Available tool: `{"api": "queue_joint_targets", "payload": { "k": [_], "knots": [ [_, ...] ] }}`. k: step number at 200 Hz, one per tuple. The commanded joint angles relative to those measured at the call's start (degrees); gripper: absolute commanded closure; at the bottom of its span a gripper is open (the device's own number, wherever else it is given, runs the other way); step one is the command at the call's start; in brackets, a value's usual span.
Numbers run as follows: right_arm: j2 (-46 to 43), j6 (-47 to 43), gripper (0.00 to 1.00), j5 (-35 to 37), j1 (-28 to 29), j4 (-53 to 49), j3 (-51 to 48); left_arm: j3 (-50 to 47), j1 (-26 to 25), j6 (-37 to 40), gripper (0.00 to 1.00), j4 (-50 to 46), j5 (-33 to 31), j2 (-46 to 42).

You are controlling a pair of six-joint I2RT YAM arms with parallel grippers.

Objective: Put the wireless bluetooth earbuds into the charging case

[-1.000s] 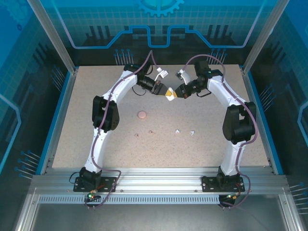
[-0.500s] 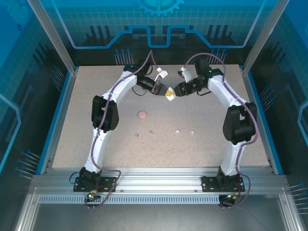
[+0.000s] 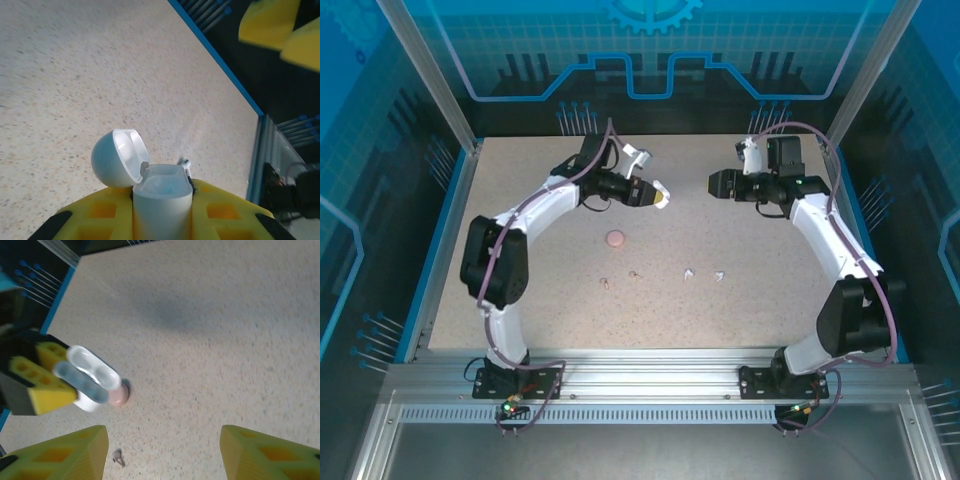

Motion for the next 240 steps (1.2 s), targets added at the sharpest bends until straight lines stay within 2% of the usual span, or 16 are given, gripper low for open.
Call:
{"api": "queue_joint_targets", "payload": {
  "k": [1, 44, 76, 109, 163, 212, 240],
  "knots": [
    [-2.0, 7.7, 0.39, 8.6, 2.9, -3.0, -3.6, -10.0, -1.5, -5.6, 1.0, 17.7, -8.7, -6.6],
    [-3.0, 17.1, 0.39, 20.5, 9.9, -8.1, -9.6, -30.0, -6.6, -6.0, 1.0, 42.5, -23.7, -17.3],
    [-3.4, 23.3, 0.4, 26.5, 14.4, -9.5, -13.4, -41.9, -11.1, 1.5, 1.0, 64.9, -35.0, -20.3],
    [-4.7, 26.4, 0.4, 27.8, 16.8, -8.8, -16.7, -45.4, -12.5, 4.9, 1.0, 74.5, -44.7, -21.0],
    [-5.0, 29.3, 0.39, 30.8, 19.7, -10.9, -16.2, -47.0, -12.7, 6.7, 1.0, 85.6, -50.8, -22.9],
    [-1.7, 30.8, 0.39, 32.2, 21.4, -11.4, -13.4, -44.4, -12.6, 11.6, 1.0, 87.9, -49.3, -22.9],
    [0.8, 32.6, 0.4, 32.9, 22.6, -13.1, -10.4, -42.1, -12.6, 13.8, 1.0, 89.6, -50.4, -20.6]
  ]
}}
